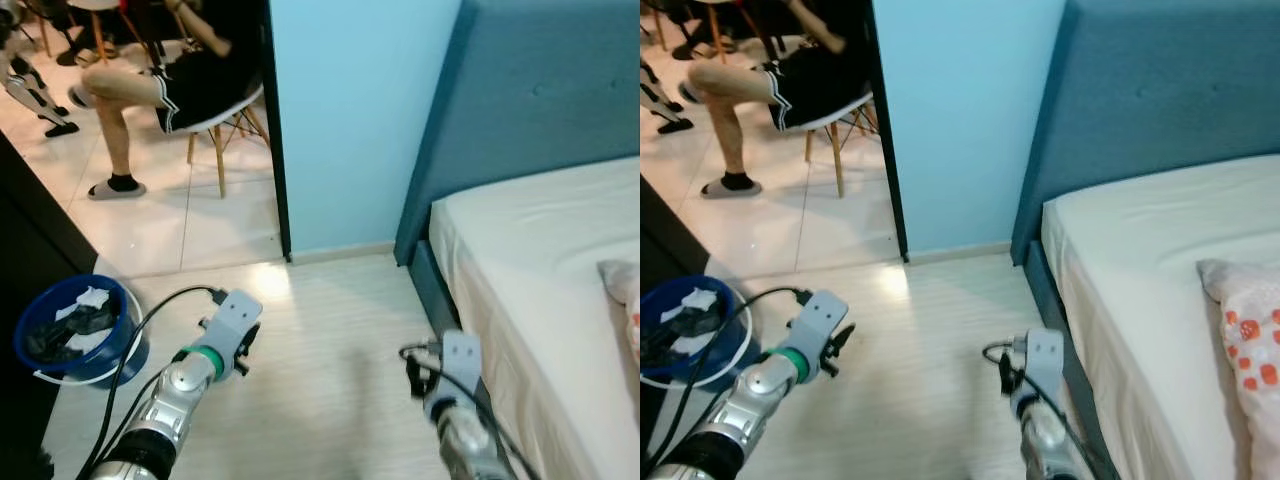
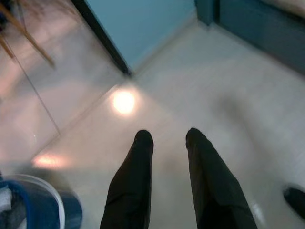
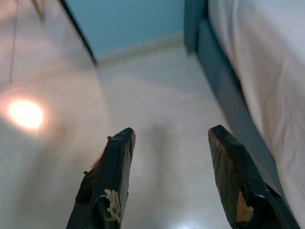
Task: Clean up the room
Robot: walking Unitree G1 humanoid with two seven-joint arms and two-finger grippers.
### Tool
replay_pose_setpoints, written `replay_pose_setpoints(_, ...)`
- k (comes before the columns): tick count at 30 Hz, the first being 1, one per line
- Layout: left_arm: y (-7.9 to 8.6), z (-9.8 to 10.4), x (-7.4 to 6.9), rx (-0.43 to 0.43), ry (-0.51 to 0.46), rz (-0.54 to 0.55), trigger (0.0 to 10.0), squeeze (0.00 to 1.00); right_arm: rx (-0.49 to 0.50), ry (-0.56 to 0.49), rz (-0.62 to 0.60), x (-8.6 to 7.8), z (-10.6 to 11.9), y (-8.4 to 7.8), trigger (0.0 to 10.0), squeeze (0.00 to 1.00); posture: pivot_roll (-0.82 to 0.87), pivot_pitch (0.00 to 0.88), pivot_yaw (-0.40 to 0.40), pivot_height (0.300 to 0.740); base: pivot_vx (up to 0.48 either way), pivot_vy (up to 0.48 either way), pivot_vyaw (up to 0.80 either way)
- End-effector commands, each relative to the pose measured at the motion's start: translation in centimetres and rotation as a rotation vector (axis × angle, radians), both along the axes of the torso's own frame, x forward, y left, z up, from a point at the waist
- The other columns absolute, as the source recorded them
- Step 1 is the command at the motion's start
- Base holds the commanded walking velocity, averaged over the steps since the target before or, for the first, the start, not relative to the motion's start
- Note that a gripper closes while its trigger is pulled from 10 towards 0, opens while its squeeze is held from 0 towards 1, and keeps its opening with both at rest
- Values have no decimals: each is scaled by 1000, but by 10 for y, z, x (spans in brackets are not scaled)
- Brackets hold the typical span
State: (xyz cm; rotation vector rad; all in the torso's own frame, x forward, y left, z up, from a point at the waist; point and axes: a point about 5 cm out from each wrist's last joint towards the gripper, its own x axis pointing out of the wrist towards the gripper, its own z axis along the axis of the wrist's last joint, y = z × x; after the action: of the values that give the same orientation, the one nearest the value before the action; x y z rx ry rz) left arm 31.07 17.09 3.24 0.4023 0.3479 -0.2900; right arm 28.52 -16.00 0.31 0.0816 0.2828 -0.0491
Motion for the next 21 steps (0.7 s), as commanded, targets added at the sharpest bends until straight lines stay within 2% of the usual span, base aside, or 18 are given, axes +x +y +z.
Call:
replay_pose_setpoints(1, 2, -11, -7, 0, 47, 19, 10000, 0, 13, 84, 2, -16, -18, 3, 10000, 0, 62, 33, 155, 740, 0, 0, -800)
replay_pose_setpoints(4, 1, -7, -3, -7, 26, 13, 10000, 0, -13, 59, 23, -15, -15, 7, 10000, 0, 36, 21, 169, 740, 0, 0, -800)
replay_pose_setpoints(13, -1, 3, 6, -26, -8, 10, 10000, 0, -17, 26, -11, -12, -10, -5, 10000, 0, 10, 11, 157, 740, 0, 0, -800)
replay_pose_setpoints(21, -10, 5, 12, -99, -17, 47, 10000, 0, -56, -29, -24, -4, 2, -24, 10000, 0, -19, 0, 109, 740, 0, 0, -800)
